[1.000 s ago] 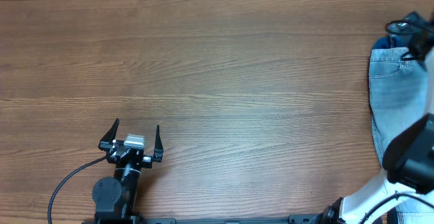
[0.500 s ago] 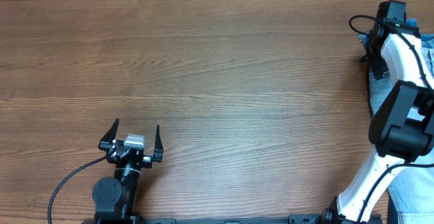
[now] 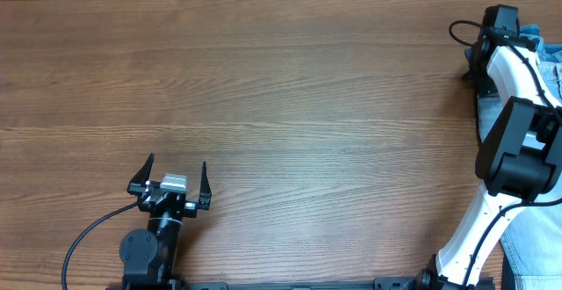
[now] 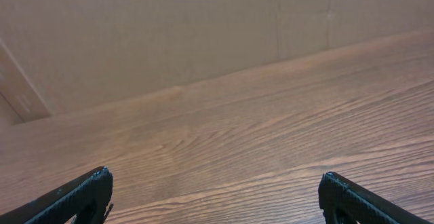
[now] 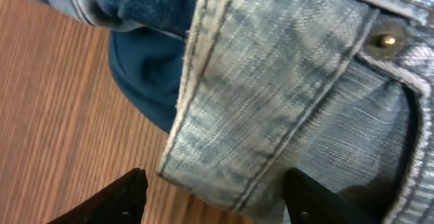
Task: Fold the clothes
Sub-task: 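Reach the right gripper to the denim pile and grasp the shorts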
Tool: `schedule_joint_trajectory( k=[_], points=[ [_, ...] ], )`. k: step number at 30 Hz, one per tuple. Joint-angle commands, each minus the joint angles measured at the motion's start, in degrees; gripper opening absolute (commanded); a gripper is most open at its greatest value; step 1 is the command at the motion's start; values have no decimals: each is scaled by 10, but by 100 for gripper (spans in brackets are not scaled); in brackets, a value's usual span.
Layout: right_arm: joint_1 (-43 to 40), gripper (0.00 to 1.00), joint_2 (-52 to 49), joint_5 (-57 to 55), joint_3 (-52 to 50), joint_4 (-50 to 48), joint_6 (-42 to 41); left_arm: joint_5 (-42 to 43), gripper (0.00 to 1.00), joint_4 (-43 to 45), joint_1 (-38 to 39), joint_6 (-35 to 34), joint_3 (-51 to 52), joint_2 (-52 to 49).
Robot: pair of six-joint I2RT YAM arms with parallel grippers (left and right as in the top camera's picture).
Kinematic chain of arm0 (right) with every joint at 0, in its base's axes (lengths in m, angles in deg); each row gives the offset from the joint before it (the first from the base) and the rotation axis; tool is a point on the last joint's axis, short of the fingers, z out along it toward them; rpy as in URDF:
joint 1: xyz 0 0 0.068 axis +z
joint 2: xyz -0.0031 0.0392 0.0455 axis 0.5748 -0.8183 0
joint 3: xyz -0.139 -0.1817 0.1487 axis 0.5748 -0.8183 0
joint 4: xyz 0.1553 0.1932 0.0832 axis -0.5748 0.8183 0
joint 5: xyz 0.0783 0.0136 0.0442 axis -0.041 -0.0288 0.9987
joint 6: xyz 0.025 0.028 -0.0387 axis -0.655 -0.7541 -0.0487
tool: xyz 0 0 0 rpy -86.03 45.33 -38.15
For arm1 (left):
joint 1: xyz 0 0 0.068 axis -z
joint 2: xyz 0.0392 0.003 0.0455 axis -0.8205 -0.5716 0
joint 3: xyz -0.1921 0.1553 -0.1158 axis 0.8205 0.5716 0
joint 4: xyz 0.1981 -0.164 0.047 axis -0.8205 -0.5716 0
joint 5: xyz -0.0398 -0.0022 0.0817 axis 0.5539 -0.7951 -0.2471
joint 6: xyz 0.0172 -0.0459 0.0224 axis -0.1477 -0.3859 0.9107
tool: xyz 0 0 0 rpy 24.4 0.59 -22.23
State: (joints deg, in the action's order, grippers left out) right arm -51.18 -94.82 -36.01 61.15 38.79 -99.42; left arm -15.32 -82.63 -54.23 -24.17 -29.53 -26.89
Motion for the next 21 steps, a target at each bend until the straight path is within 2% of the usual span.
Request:
schedule_joint_trajectory(
  k=[1,8,10,17,21],
  points=[
    [-2,58,-2,-11,10,5,2,-2,100,-1,3,9,2,5],
    [-19,34,-1,-25,11,25,35,-2,100,-2,3,9,2,5],
    [-21,34,-1,-26,11,41,35,-2,100,-2,3,9,2,5],
    [-21,54,38,-34,12,95,111,-2,100,-2,3,9,2,5],
    [-21,59,67,-59,12,134,155,-2,100,-2,3,9,2,5]
  ],
)
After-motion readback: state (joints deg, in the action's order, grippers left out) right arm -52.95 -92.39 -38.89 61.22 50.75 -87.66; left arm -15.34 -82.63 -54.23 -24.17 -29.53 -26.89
